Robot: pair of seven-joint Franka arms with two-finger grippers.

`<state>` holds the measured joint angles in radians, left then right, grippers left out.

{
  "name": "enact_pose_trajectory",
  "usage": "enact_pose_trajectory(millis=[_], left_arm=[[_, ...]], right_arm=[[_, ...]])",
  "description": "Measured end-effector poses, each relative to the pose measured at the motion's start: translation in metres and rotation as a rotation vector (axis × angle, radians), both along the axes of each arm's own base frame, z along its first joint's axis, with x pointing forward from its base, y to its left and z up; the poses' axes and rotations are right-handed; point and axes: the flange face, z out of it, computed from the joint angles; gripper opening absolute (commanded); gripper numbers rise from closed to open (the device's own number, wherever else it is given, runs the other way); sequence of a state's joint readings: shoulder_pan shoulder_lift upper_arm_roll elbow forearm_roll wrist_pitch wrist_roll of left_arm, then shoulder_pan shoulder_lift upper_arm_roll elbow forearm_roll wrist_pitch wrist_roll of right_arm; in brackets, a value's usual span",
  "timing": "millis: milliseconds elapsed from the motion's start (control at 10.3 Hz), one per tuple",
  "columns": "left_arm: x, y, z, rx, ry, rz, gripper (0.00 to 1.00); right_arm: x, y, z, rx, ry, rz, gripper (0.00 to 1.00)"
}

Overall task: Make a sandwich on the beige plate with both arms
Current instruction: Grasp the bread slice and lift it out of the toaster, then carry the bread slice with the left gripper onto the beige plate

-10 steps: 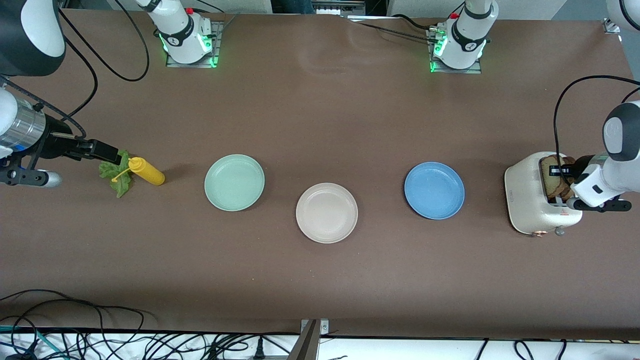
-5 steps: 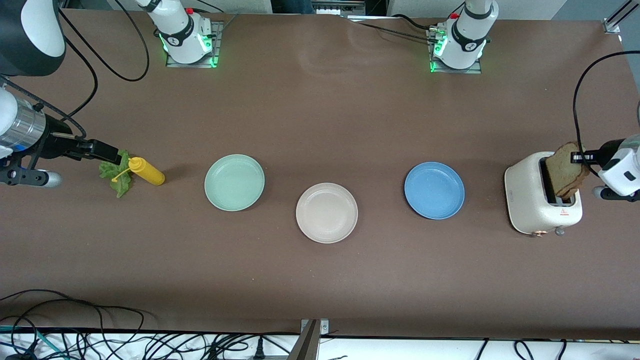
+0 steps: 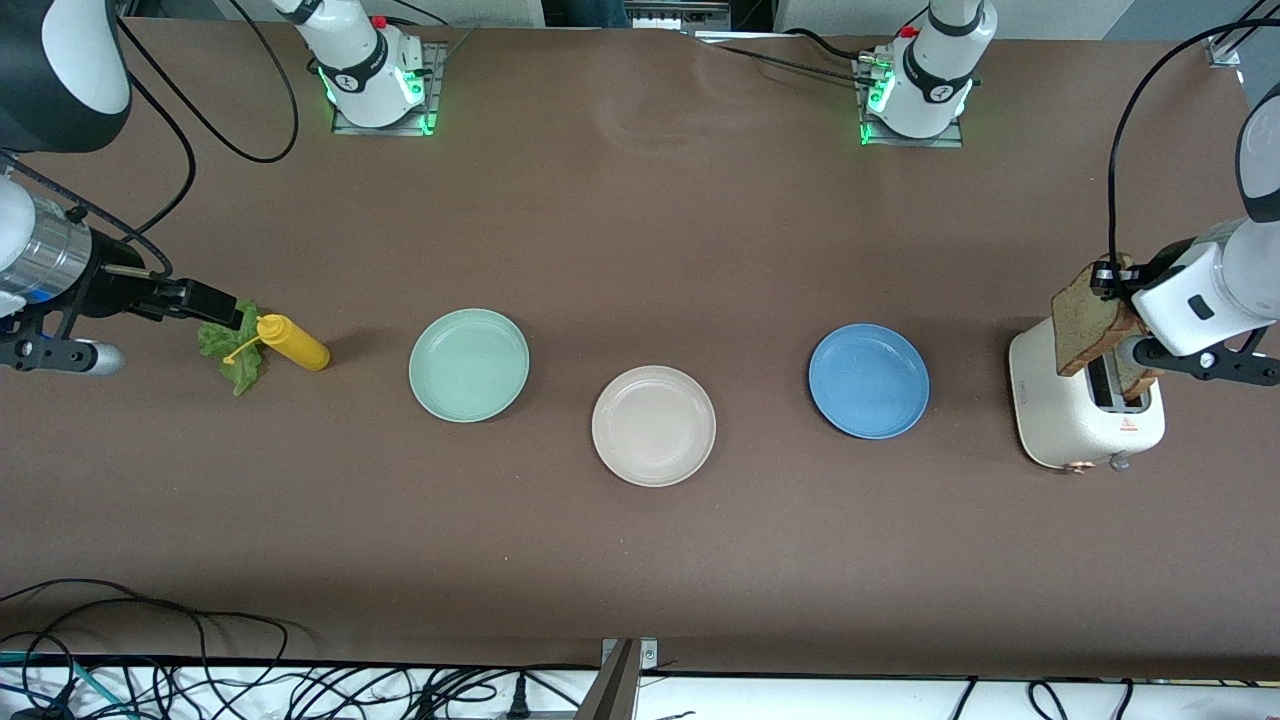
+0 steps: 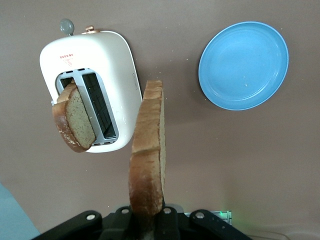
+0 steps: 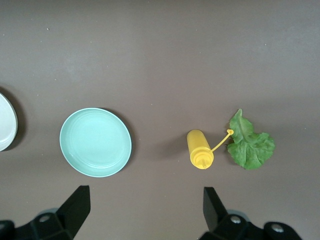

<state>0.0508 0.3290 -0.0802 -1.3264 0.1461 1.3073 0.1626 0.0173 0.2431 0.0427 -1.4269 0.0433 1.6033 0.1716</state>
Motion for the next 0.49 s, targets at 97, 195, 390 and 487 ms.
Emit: enact_pose_trajectory(millis=[97, 195, 390, 487], left_arm=[[0.001, -0.003, -0.002, -0.003, 0.004, -0.007, 0.00], [0.001, -0.013, -0.003, -0.009, 0.005, -0.026, 0.00], [0.000, -0.038, -0.002, -0.017, 0.003, -0.058, 0.00], [0.000, -0.044, -0.002, -0.018, 0.002, -0.062, 0.00]], right_arm=[[0.000, 0.000, 0.000, 0.000, 0.000, 0.000, 1.00], [0.000, 0.000, 0.000, 0.000, 0.000, 0.000, 1.00], [0.000, 0.000, 0.000, 0.000, 0.000, 0.000, 1.00], [0.000, 0.000, 0.000, 0.000, 0.000, 0.000, 1.00]])
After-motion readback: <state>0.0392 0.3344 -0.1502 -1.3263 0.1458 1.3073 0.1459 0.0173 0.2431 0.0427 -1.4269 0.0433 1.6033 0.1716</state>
